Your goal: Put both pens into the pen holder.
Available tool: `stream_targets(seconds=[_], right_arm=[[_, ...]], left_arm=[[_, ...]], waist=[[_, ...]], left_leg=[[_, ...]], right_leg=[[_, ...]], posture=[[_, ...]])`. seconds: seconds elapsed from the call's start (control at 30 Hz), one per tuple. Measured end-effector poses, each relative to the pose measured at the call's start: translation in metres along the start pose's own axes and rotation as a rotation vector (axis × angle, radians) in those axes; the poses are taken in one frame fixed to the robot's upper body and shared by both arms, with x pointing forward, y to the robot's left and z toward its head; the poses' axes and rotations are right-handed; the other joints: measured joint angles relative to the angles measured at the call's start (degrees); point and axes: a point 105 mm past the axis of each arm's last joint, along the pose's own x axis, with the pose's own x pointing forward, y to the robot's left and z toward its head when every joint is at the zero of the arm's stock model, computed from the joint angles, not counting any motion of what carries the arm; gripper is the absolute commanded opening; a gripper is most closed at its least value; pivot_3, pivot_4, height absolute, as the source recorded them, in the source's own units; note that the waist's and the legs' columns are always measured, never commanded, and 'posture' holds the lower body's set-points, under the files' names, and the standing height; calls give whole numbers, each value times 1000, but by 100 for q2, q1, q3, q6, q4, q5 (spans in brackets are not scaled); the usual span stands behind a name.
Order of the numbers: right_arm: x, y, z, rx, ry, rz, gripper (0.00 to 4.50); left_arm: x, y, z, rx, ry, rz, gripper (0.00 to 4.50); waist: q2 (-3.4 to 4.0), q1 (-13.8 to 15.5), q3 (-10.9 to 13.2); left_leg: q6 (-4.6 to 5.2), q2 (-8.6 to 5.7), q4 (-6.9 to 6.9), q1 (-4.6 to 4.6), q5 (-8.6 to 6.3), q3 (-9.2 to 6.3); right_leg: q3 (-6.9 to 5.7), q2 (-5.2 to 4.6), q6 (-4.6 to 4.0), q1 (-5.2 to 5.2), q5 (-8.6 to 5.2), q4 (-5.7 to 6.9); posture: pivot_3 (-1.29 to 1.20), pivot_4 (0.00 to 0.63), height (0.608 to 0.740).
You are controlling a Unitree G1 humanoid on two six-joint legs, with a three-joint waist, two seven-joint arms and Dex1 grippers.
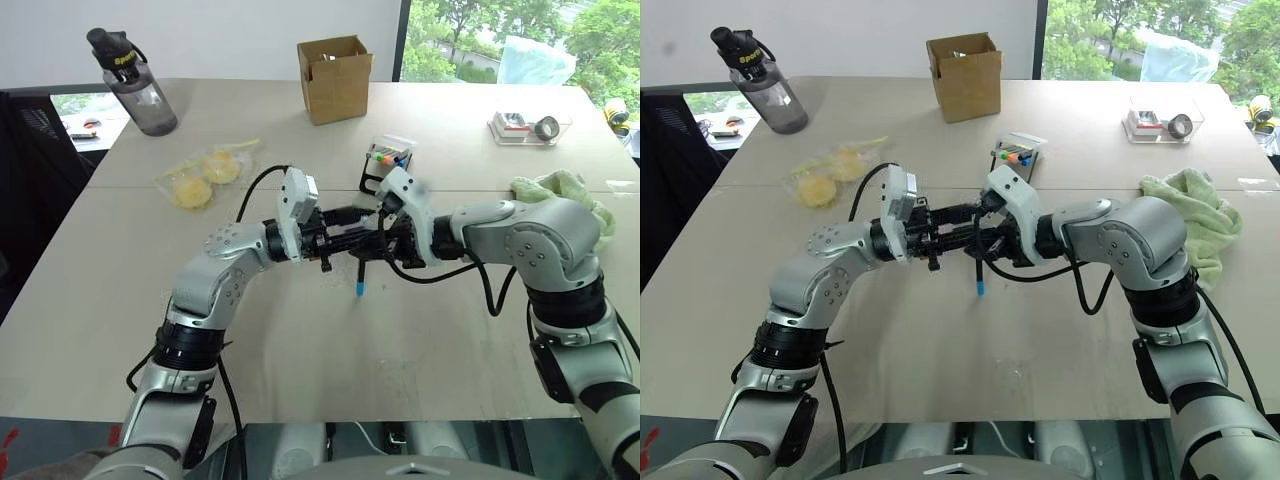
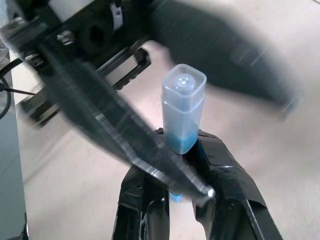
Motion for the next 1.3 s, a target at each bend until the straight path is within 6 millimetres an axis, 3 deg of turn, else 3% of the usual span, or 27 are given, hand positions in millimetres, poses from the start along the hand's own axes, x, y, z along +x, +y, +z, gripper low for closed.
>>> stream_targets(seconds=[0.27,0.4,0.47,0.63,0.73,0.87,1.07,1.3], right_arm=[[-1,-4,18,-184,-121,-45,113],[-9,-19,43,-411,-264,-136,113],[-15,-34,58,-606,-318,-234,113],[-21,-57,84,-926,-387,-399,113],[-11,-70,79,-1070,-368,-428,113],[2,-80,68,-1111,-346,-413,113],[0,-92,75,-1203,-316,-463,113],[1,-103,66,-1219,-280,-489,113]], left_arm=[[-20,11,14,-49,-76,93,2684],[-45,21,14,-85,-91,210,2684],[-59,24,11,-81,-75,269,2684],[-64,22,-3,-90,-28,323,2684],[-60,21,2,-51,-34,358,2684],[-59,22,5,1,-18,403,2684],[-65,28,6,69,44,474,2684],[-74,36,2,106,100,549,2684]], waist=[[0,-10,0],[0,-14,0],[0,-18,1],[-4,-5,2],[-5,-5,2],[-4,-16,3],[-3,-14,3],[-3,-8,4]], left_leg=[[-1,0,0,1,0,0],[-3,0,2,2,2,2],[-14,0,3,5,8,7],[-26,0,3,5,15,9],[-29,1,3,5,16,13],[-30,3,3,7,17,16],[-33,3,3,10,19,16],[-34,2,3,9,19,18]], right_leg=[[1,0,0,-2,0,2],[2,0,1,-4,0,6],[6,0,1,-4,0,7],[7,-1,0,-4,0,7],[8,-4,0,-4,0,7],[10,-6,-1,-5,1,11],[10,-7,-1,-5,1,14],[9,-11,-1,-5,1,15]], posture=[[0,150,736],[0,150,736],[0,150,736],[0,150,736],[0,150,736],[0,150,736],[0,150,736],[0,150,736]])
